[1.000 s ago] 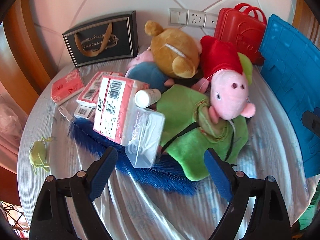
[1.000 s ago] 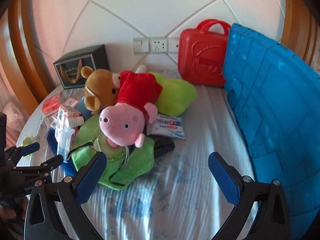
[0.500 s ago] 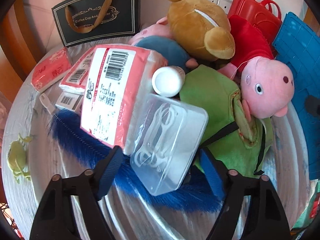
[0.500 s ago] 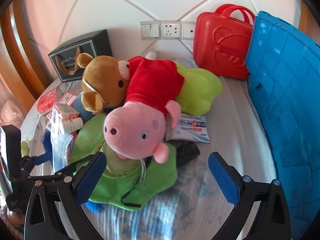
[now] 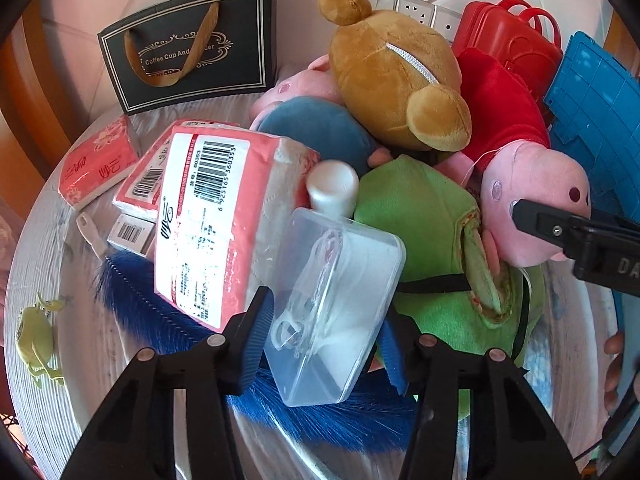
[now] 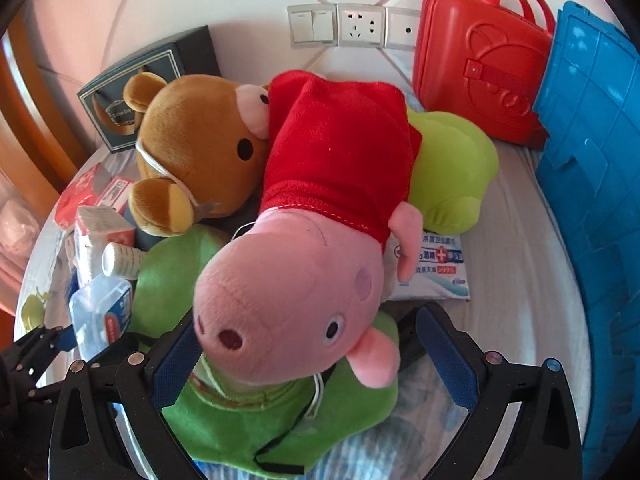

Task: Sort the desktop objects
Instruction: 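Grasp the clear plastic floss box with the left tool while the right tool grasps the pink pig plush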

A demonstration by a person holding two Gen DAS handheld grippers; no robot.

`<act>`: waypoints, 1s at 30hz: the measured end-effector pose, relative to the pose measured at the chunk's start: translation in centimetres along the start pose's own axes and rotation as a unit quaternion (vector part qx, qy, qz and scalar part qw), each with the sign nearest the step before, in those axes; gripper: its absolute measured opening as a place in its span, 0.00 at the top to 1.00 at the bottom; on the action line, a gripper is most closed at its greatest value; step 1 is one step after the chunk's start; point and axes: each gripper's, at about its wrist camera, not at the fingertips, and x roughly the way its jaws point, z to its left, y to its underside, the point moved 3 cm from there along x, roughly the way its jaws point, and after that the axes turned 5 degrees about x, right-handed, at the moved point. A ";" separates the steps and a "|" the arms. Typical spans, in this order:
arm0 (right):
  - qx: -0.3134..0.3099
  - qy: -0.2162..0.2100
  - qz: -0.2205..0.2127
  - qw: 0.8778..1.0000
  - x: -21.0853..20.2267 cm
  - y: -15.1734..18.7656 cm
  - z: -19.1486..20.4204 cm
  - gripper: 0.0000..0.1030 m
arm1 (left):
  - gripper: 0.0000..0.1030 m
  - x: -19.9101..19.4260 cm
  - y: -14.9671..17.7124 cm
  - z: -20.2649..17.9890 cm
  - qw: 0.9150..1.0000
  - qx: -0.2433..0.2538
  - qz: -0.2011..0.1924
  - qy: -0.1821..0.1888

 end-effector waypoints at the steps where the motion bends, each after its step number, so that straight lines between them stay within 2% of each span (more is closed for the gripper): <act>1: 0.001 0.002 0.002 1.000 0.3 -0.1 0.0 0.00 | 0.53 0.0 0.0 0.1 1.000 0.001 -0.001 0.000; 15: 0.007 0.017 0.017 1.000 2.9 -0.8 -0.2 0.00 | 0.58 -0.1 -0.1 0.2 1.000 0.004 -0.007 -0.004; 17: 0.009 0.019 0.012 1.000 2.9 -0.7 -0.3 0.12 | 0.62 -0.6 -0.1 0.2 1.000 0.005 -0.012 -0.008; 18: 0.011 0.011 0.011 1.000 2.9 -0.7 -0.3 0.24 | 0.62 -0.9 -0.2 0.2 1.000 0.006 -0.016 -0.008; 19: 0.013 0.003 0.011 1.000 2.7 -0.7 -0.3 0.27 | 0.64 -1.3 -0.3 0.2 1.000 0.007 -0.020 -0.008; 24: 0.006 -0.004 0.001 1.000 1.3 -0.2 -0.3 0.32 | 0.65 -4.3 -0.6 -1.1 0.999 0.021 -0.049 -0.006; 30: 0.018 -0.018 -0.024 0.999 -2.8 1.0 -1.7 0.35 | 0.65 -7.3 -1.0 -3.4 0.996 0.042 -0.076 -0.001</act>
